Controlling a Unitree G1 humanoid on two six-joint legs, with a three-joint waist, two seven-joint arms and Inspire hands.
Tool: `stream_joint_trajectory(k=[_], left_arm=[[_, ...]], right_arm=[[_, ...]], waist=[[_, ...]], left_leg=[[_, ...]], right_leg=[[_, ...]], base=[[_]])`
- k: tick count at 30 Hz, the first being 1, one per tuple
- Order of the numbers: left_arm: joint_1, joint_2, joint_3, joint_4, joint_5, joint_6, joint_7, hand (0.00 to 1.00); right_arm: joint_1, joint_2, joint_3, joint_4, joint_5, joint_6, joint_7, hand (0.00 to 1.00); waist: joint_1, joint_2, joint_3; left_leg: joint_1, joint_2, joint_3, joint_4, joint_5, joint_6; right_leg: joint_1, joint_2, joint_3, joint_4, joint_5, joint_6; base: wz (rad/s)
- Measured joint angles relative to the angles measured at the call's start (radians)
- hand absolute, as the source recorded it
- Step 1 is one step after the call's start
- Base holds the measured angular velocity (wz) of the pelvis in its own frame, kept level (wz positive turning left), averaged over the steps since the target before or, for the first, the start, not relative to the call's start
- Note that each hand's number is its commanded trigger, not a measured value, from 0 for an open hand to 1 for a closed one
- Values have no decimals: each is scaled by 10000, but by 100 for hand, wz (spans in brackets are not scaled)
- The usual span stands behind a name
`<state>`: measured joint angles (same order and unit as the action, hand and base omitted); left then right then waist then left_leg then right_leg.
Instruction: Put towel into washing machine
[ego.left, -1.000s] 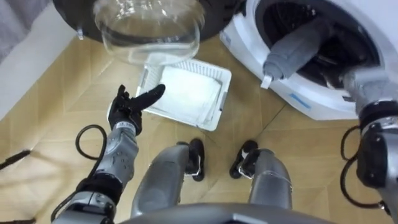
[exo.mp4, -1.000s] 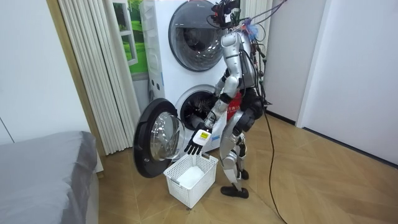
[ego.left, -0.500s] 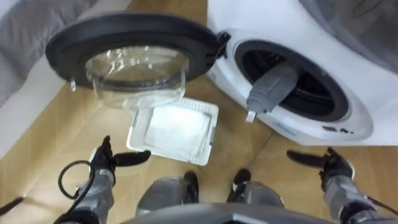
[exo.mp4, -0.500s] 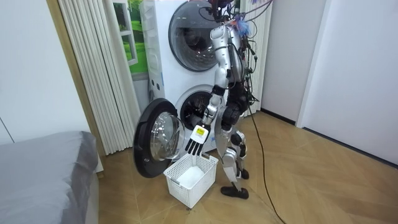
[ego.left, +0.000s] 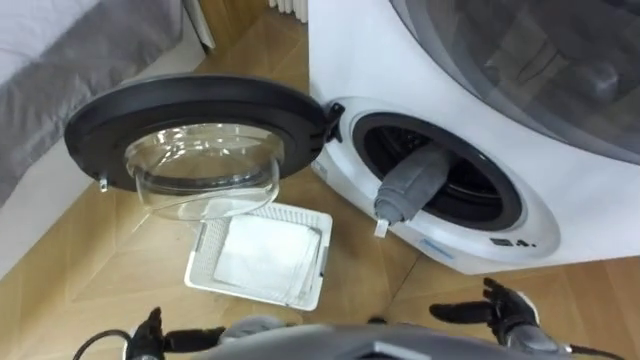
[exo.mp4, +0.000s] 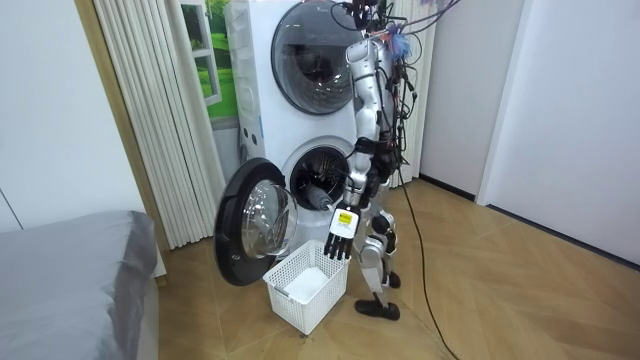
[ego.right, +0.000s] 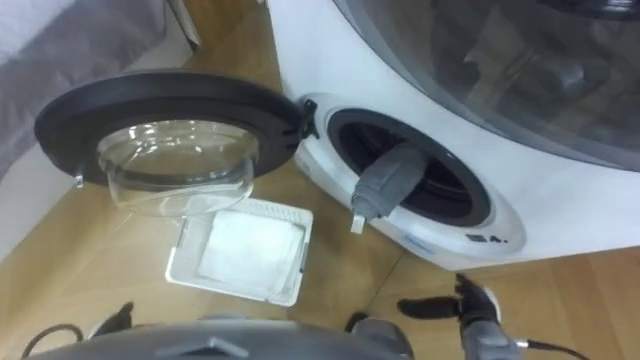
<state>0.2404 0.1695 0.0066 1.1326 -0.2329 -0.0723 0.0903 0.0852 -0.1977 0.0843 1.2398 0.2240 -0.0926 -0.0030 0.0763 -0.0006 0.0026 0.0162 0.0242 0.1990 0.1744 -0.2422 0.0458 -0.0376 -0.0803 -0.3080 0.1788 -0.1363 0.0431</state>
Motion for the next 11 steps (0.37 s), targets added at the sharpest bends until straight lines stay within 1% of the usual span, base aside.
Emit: stream_joint_trajectory(k=[2, 4, 5, 6, 7, 10, 11], left_arm=[[78, -15, 230, 55, 107, 171, -18, 0], [127, -21, 643, 254, 516, 513, -20, 0], [142, -24, 728, 290, 632, 597, -10, 0], [153, -35, 818, 305, 972, 798, 33, 0], [141, -68, 927, 305, 1313, 971, 72, 0], [69, -174, 1093, 304, 1877, 1278, 137, 0], [60, -186, 1093, 285, 1892, 1335, 138, 0]], right_arm=[[113, 90, -157, 50, 3, 112, 158, 0], [153, 99, -453, 102, 9, 301, 398, 0], [163, 111, -488, 130, 18, 313, 433, 0], [201, 132, -502, 141, 30, 401, 507, 0], [193, 163, -505, 129, 38, 505, 549, 0], [130, 245, -510, 134, 81, 633, 799, 0], [133, 259, -510, 130, 70, 646, 839, 0]], waist=[[-21, 0, 3], [-8, 21, 23], [-20, 51, 29], [-51, 28, 41], [-115, 17, 37], [-160, -53, 28], [-169, -64, 25]], left_leg=[[191, 1, 0, -147, -2, -4], [480, 16, 2, -219, -12, -22], [511, 22, 1, -227, -21, -36], [579, 38, -1, -227, -27, -48], [613, 49, -4, -229, -33, -57], [652, 67, -3, -221, -36, -64], [660, 67, -3, -211, -36, -64]], right_leg=[[168, 42, 22, -114, 40, 10], [411, 74, 36, -125, 42, 13], [445, 84, 33, -126, 41, 13], [518, 101, 34, -130, 41, 13], [562, 112, 37, -135, 39, 15], [596, 129, 44, -134, 38, 14], [605, 129, 50, -134, 38, 14]], base=[[0], [0], [0], [0], [3], [0], [0]])
